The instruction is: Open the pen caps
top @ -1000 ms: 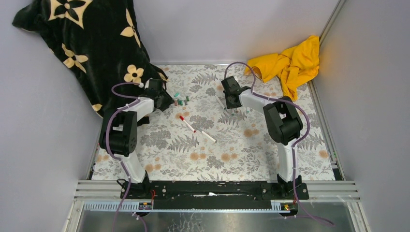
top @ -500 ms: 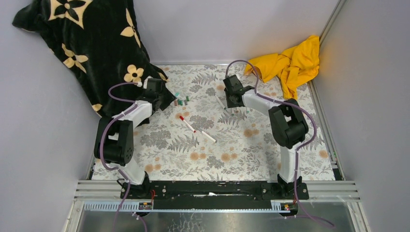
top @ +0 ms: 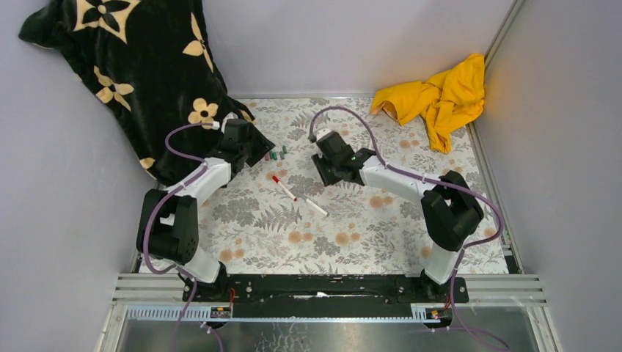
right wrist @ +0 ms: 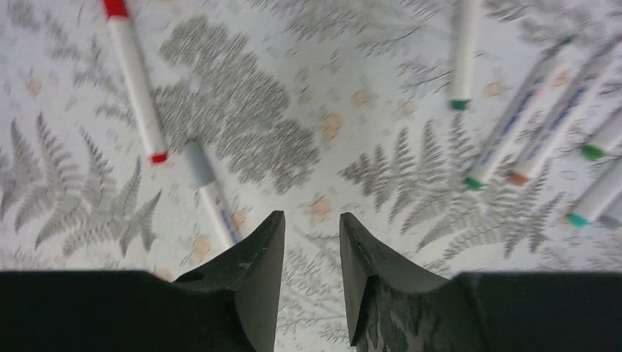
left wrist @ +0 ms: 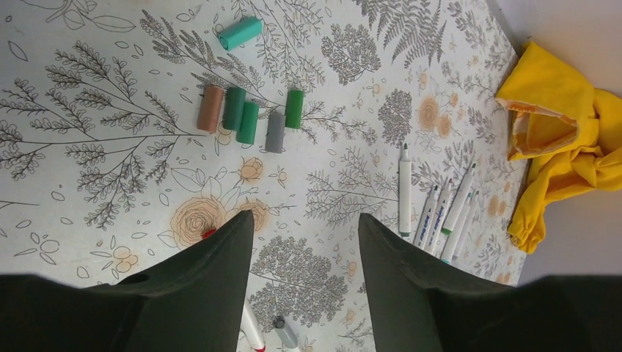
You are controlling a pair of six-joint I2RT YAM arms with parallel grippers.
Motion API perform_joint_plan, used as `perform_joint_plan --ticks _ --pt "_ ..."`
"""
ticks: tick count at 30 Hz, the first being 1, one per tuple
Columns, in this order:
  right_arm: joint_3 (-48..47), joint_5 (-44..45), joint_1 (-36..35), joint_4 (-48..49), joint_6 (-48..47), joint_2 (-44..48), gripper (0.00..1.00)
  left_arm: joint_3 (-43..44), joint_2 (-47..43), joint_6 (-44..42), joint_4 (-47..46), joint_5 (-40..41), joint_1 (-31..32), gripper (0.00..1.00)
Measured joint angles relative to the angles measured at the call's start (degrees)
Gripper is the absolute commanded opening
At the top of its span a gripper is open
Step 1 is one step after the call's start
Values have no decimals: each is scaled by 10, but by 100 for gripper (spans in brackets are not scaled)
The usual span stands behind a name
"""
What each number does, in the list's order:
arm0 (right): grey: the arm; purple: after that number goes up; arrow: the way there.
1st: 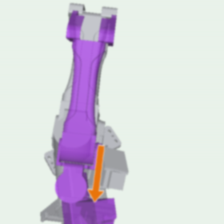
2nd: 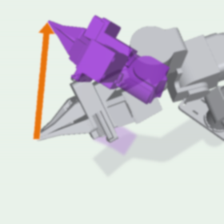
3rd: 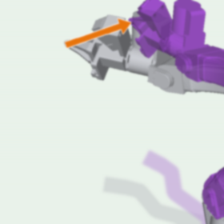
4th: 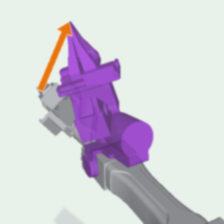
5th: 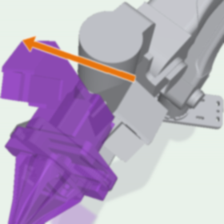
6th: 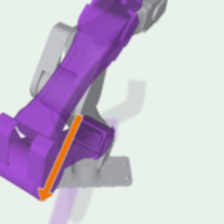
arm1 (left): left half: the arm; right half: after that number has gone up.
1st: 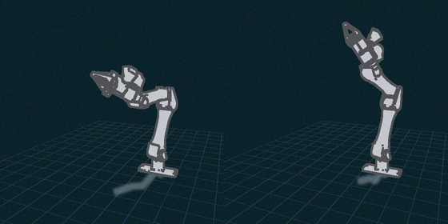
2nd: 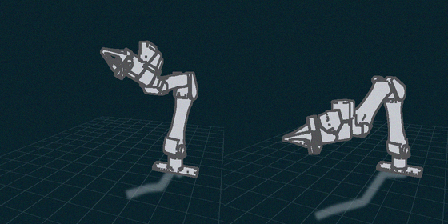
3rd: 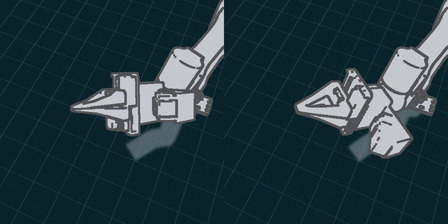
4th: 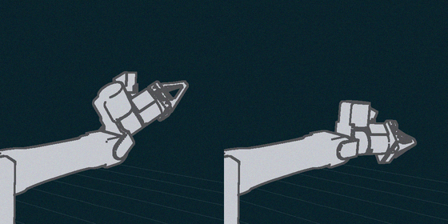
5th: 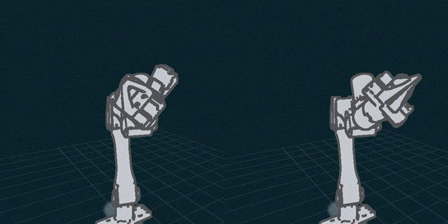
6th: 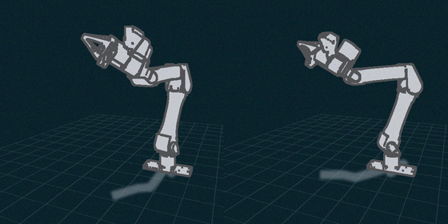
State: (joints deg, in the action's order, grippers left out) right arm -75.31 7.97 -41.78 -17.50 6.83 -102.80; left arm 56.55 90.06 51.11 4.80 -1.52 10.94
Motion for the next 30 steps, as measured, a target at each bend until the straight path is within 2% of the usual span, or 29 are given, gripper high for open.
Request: perform_joint_plan --ticks 11,20,30 --pt "89 -71 -51 3 -21 16 40 -21 -23 13 -10 0 -1 62" --pt "90 -92 -75 21 -26 10 40 -26 -23 18 -12 0 -1 63" --pt "78 -90 -82 28 -32 -40 40 -31 -23 22 -15 0 -6 63"
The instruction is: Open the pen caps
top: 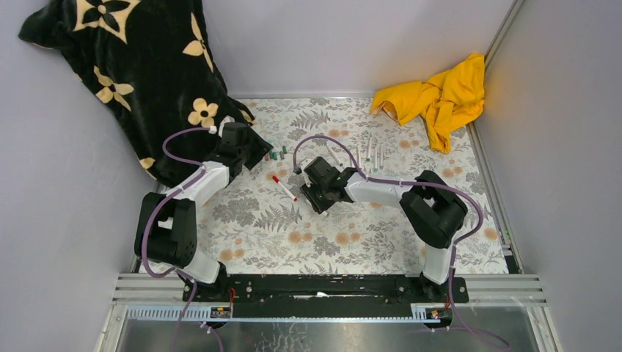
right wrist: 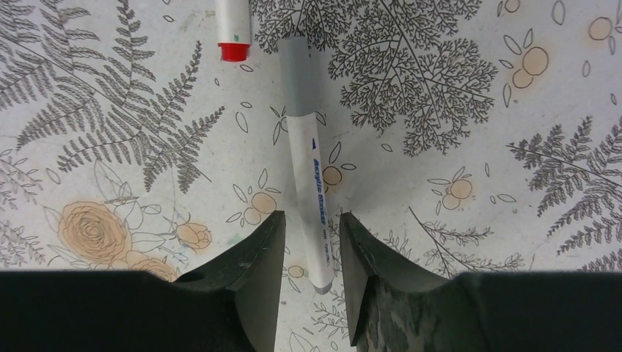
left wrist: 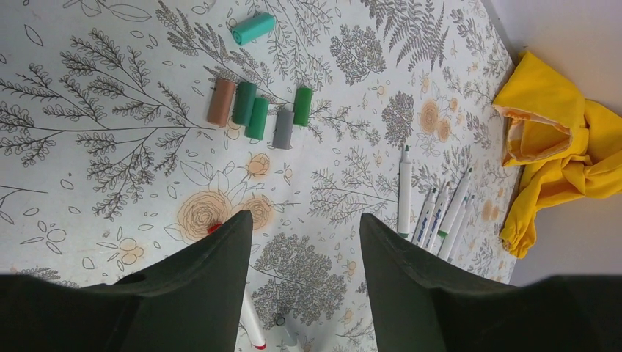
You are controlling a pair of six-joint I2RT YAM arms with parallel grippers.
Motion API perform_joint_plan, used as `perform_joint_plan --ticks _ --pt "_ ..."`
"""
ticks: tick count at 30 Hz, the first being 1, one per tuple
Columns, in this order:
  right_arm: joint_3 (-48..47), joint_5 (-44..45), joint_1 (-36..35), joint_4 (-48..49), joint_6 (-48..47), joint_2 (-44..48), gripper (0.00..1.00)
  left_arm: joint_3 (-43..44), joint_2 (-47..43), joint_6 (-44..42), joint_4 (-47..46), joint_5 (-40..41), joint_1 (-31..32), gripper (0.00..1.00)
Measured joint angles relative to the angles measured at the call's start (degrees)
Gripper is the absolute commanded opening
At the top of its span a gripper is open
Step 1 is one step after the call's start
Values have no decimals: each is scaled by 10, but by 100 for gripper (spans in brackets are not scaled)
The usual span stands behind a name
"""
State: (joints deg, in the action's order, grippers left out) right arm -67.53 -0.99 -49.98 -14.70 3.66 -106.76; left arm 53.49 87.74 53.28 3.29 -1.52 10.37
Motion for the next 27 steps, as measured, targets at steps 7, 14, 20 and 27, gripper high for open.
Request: perform_joint_plan --ticks 7,14,20,27 --pt "-19 0 0 1 -5 -26 37 -4 -1 1 -2 0 -5 63" --pt "-27 9 0 -1 -10 -35 10 -7 -1 2 -3 -1 -8 63" --pt "-27 19 0 0 -8 -35 0 -7 -1 2 -3 -5 -8 63" --pt "-10 18 0 2 -8 -18 0 -12 -2 5 -13 -25 -8 63"
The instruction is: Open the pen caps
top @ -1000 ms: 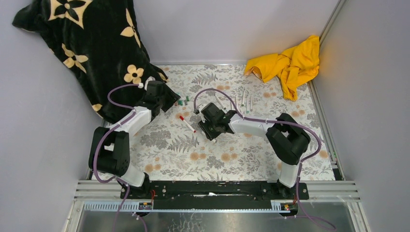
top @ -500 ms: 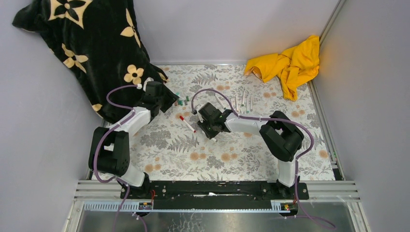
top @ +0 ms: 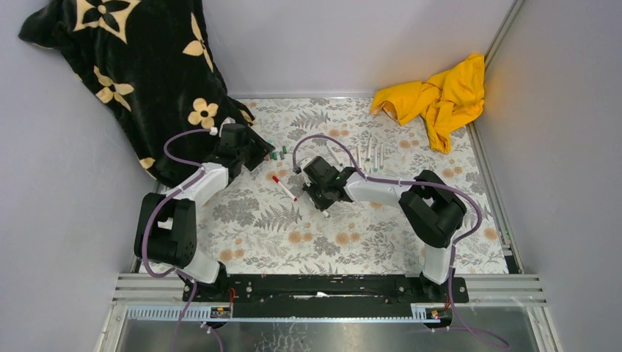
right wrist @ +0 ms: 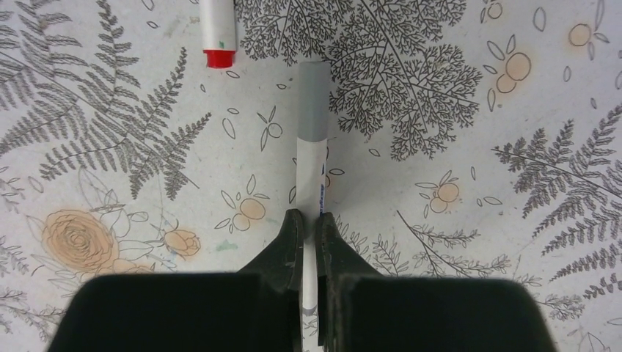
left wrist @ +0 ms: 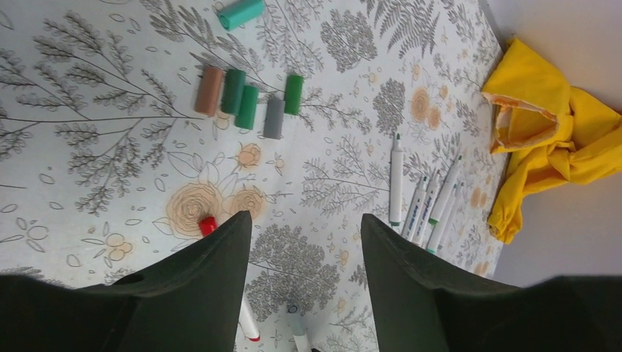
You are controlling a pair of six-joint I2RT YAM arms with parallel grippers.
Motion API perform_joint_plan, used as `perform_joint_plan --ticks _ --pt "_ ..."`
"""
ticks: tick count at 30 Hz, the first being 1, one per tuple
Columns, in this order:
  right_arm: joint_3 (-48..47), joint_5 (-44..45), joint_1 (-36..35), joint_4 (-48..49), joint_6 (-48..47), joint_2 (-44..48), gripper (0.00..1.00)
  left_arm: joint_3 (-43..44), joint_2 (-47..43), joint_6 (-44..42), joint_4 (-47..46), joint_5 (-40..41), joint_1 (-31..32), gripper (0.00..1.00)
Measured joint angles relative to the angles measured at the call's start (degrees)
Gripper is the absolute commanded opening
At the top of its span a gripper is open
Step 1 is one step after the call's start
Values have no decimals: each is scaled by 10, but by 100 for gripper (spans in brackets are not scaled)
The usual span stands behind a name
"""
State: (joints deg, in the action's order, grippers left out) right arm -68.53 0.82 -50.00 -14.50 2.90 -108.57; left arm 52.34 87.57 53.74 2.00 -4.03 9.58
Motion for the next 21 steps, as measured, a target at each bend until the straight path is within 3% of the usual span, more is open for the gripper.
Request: perform_joint_plan --ticks 10,21 --pt "-20 0 0 -1 2 62 0 -25 0 28 -65 -84 0 64" --pt "-79 -6 2 2 8 67 0 -62 3 57 -181 -170 18 63"
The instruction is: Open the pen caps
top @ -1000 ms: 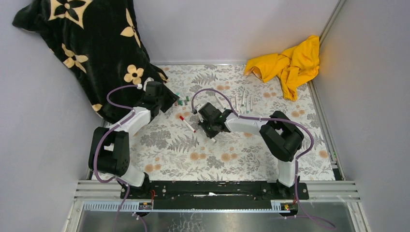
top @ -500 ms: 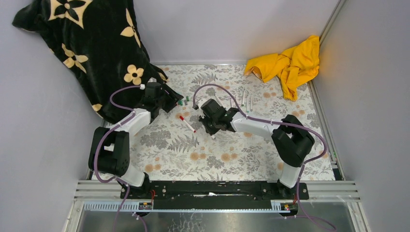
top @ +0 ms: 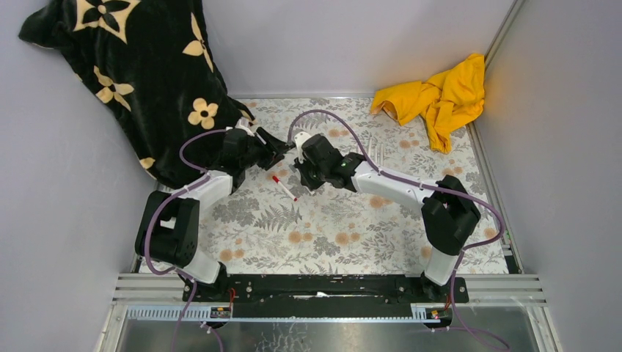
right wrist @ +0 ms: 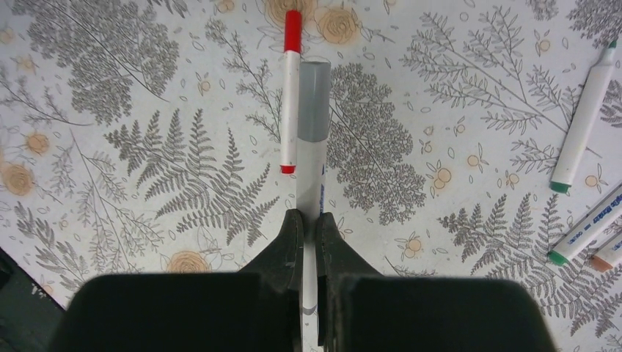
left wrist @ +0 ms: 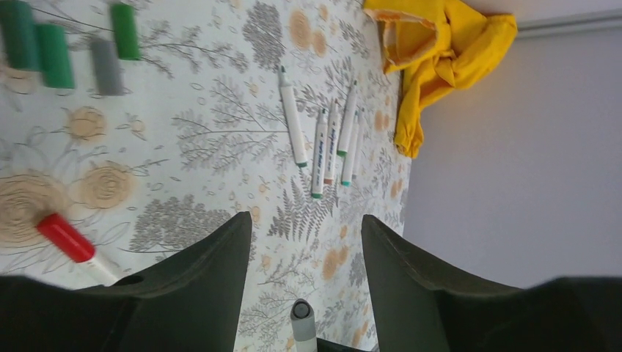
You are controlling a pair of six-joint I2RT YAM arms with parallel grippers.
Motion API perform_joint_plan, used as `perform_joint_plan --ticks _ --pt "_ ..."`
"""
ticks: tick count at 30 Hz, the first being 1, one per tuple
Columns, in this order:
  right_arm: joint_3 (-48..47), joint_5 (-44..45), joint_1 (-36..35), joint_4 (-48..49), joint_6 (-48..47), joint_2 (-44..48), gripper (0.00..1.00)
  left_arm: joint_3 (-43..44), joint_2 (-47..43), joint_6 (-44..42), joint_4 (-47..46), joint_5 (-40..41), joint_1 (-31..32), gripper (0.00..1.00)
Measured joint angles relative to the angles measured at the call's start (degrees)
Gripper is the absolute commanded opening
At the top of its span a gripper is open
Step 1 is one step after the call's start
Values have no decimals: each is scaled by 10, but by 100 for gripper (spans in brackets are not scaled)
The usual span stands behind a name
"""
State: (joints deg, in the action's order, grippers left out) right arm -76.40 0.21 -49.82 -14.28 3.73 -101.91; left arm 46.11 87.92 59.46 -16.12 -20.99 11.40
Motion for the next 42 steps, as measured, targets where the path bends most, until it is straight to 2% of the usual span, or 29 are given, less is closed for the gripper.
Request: perform_joint_plan --ticks 10,25,29,33,42 --pt "-41 -17 14 0 2 -1 0 -9 4 7 -48 -29 30 62" --pt "-64 -44 38 -1 2 -27 0 -20 4 9 -50 -33 37 54" --pt "-70 -45 40 -1 2 -34 0 -20 4 11 -51 -33 40 48" --pt "-70 -49 43 -2 2 -34 0 -20 4 12 -52 -34 40 37" --pt "-70 -58 50 -2 2 -36 0 -20 4 13 -53 -34 40 24"
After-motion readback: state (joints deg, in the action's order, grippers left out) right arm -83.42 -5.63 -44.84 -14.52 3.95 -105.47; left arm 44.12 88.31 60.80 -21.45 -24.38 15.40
